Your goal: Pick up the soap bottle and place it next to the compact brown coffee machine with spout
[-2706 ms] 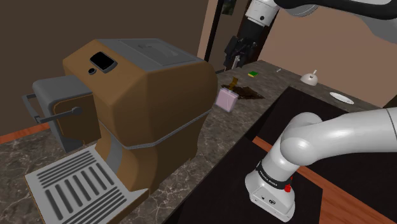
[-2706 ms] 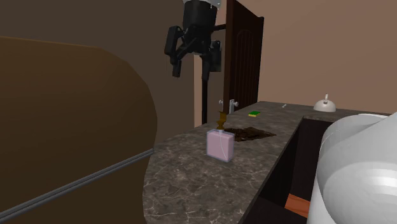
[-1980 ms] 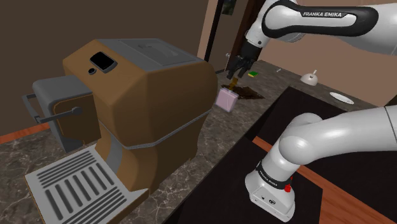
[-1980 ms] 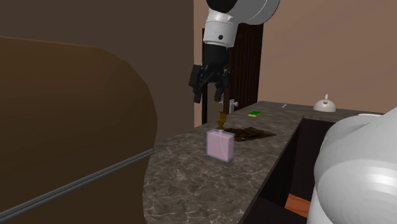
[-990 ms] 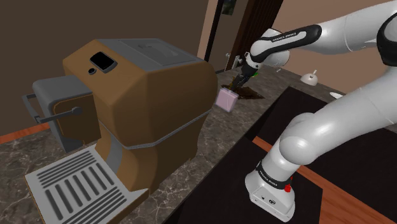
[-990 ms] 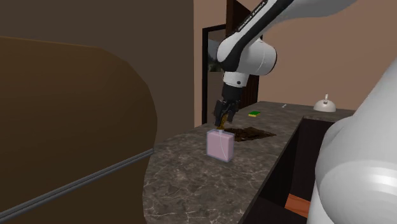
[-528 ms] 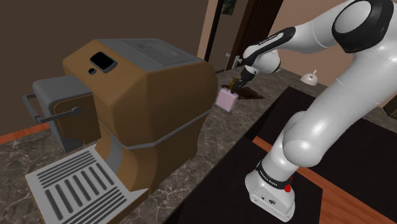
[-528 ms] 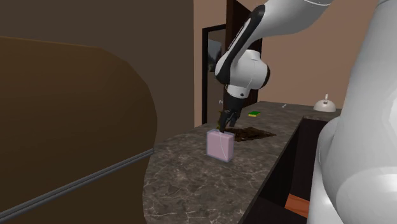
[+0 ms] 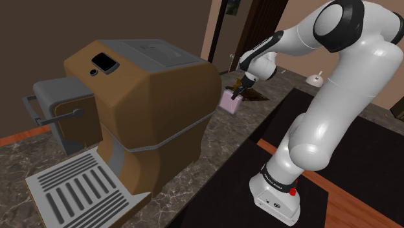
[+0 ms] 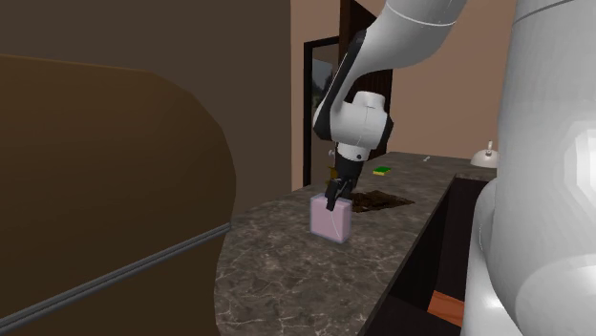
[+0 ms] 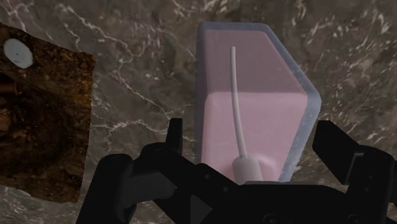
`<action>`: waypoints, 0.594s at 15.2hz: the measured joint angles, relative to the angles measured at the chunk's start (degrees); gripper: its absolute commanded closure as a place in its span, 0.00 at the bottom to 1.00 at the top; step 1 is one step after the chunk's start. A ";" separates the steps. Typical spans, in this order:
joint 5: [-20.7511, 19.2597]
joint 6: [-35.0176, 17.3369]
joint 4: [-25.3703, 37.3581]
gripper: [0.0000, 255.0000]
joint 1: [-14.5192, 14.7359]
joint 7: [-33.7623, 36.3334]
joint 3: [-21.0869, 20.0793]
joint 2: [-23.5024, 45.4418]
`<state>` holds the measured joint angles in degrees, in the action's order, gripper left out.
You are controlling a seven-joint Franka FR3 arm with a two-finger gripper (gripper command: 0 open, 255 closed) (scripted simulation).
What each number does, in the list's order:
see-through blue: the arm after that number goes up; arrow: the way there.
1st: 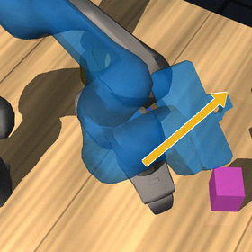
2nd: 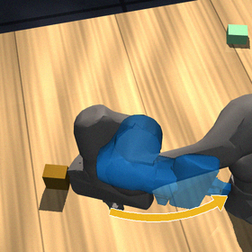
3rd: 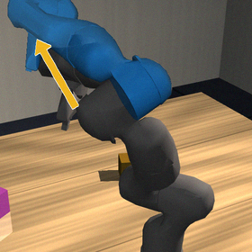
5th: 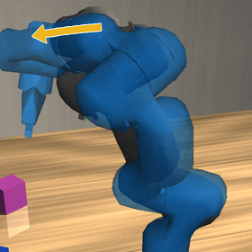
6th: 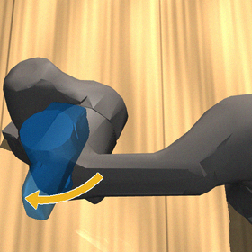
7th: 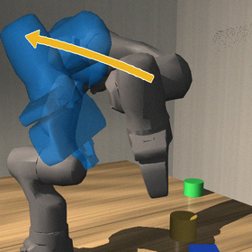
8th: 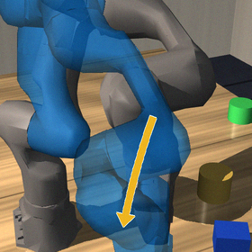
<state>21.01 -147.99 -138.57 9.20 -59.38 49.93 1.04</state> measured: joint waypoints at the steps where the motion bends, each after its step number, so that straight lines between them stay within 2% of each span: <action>1: 0.51 -0.16 -0.02 0.00 0.00 -0.36 -0.05 0.28; 6: 1.05 -0.30 -0.01 0.00 -0.02 -0.76 -0.09 0.57; 7: 1.05 -0.30 -0.01 1.00 -0.02 -0.76 -0.09 0.57; 9: 1.06 -0.30 0.01 1.00 -0.02 -0.76 -0.08 0.57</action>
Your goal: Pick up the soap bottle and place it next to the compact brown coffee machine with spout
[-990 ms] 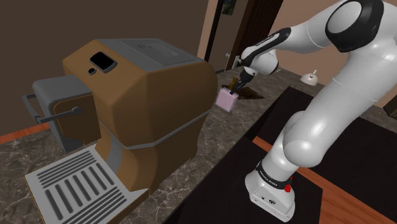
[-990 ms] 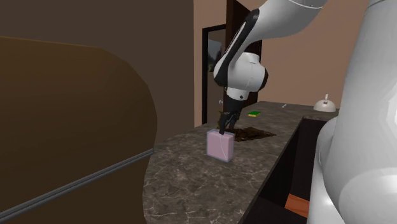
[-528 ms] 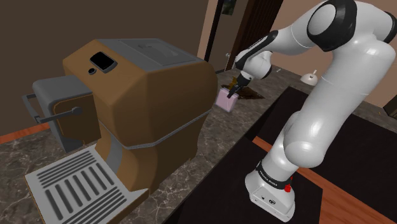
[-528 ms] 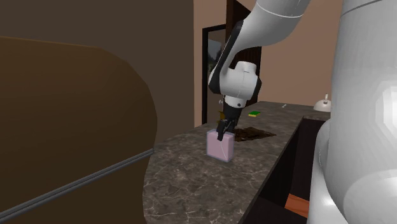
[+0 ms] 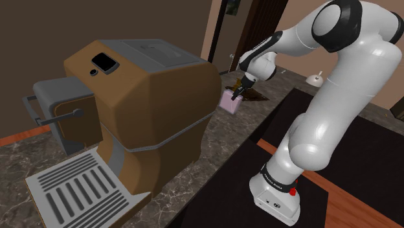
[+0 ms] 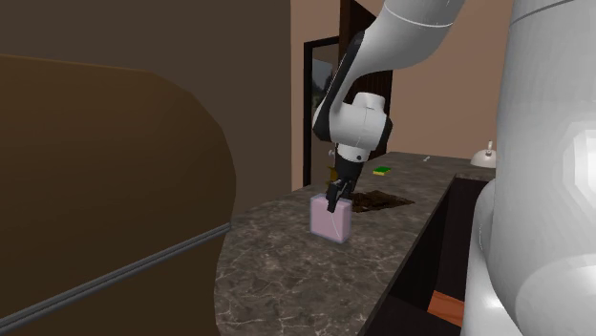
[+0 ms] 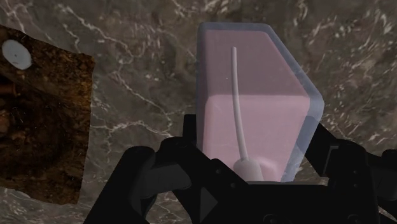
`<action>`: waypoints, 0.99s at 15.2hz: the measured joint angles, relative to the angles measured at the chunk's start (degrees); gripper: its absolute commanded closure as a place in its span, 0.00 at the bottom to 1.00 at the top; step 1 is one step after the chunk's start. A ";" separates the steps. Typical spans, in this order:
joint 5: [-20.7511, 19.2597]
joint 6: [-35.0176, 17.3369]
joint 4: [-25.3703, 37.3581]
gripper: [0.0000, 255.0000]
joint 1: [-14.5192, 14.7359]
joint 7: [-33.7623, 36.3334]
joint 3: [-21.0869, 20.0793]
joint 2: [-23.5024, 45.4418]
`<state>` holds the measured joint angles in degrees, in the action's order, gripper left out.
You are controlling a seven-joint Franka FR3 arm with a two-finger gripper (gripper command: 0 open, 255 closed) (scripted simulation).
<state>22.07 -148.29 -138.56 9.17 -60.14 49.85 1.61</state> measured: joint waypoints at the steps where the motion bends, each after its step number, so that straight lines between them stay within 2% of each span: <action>1: 0.00 0.00 0.00 1.00 0.00 0.00 0.00 0.00; 8: 0.02 -0.02 0.01 1.00 0.00 -0.02 0.00 0.01; 15: -9.01 3.37 0.87 1.00 -0.45 7.11 0.00 -5.40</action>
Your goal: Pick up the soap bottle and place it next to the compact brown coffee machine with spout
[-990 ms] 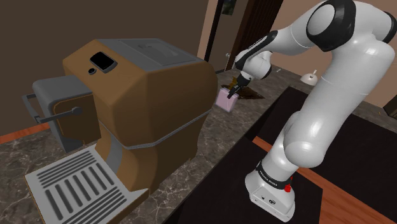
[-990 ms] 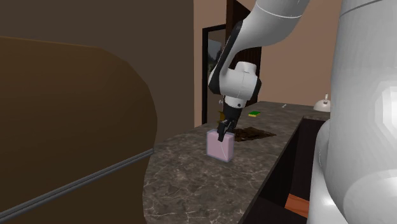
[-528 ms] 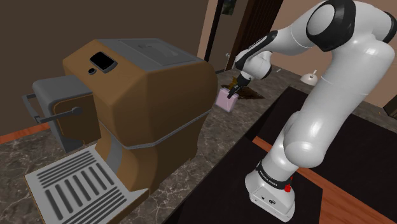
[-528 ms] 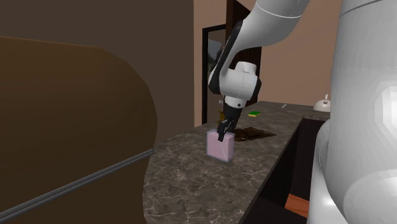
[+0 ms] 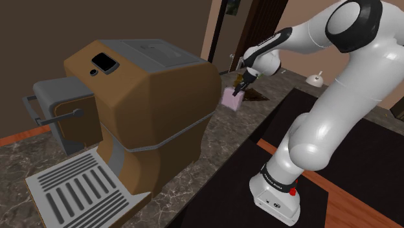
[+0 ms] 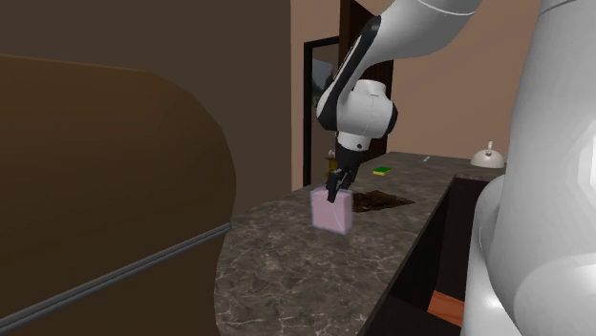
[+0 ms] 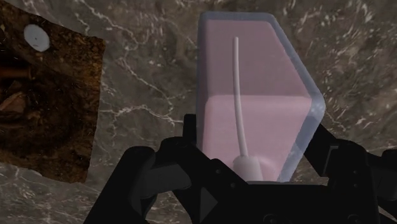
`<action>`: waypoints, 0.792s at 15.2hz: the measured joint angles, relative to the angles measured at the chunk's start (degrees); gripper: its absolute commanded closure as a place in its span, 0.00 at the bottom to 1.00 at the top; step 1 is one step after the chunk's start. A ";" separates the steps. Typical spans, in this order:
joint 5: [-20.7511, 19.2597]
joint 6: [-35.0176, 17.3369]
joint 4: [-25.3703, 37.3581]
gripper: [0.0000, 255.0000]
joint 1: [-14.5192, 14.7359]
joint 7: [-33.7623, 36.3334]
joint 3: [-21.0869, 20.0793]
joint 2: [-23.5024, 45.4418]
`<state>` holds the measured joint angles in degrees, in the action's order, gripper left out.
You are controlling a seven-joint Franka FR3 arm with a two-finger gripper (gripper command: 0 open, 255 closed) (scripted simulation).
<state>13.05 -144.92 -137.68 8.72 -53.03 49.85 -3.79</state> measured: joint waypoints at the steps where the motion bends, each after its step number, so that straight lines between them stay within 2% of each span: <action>1: -1.34 0.74 0.26 1.00 -0.27 0.98 -0.13 -0.88; 8: -8.40 5.81 2.12 1.00 -2.20 6.65 -2.07 -6.13; 12: -10.54 8.66 3.71 1.00 -2.89 8.73 -3.19 -7.98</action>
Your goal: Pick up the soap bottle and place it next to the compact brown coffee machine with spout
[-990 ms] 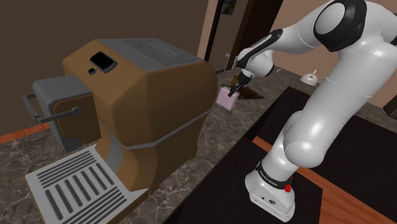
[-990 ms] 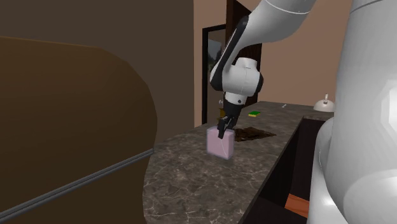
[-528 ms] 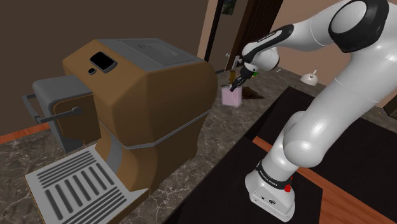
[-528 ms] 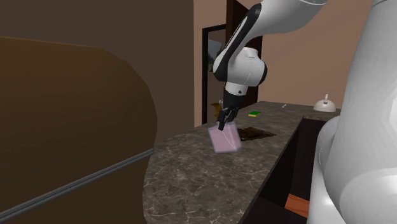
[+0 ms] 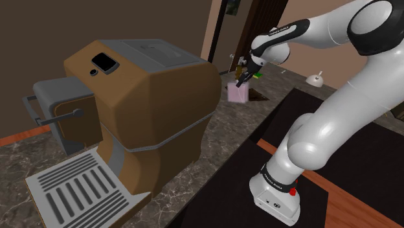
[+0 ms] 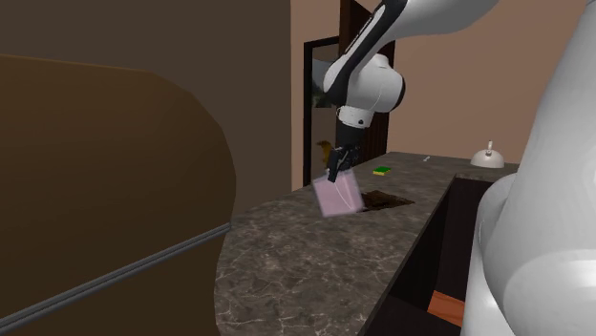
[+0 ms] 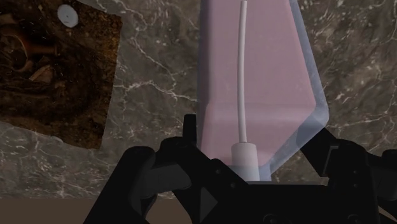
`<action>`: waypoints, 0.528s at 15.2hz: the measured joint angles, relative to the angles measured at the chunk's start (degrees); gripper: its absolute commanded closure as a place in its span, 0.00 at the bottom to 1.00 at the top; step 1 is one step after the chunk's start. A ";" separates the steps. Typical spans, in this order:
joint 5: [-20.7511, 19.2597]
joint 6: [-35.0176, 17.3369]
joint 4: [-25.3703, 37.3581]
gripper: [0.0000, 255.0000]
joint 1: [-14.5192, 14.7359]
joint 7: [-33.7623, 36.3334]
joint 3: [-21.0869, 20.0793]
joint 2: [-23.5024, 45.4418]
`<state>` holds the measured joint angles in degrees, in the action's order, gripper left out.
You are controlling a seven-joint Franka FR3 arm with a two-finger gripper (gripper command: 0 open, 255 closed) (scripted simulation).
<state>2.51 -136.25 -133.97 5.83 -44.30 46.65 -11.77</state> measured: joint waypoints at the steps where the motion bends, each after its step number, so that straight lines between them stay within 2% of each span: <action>1: -0.56 0.77 0.37 1.00 -0.23 0.45 -0.27 -0.54; 8: -3.35 6.38 3.68 1.00 -1.32 3.26 -2.23 -3.59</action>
<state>-0.84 -129.87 -130.29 4.51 -41.04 44.43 -15.36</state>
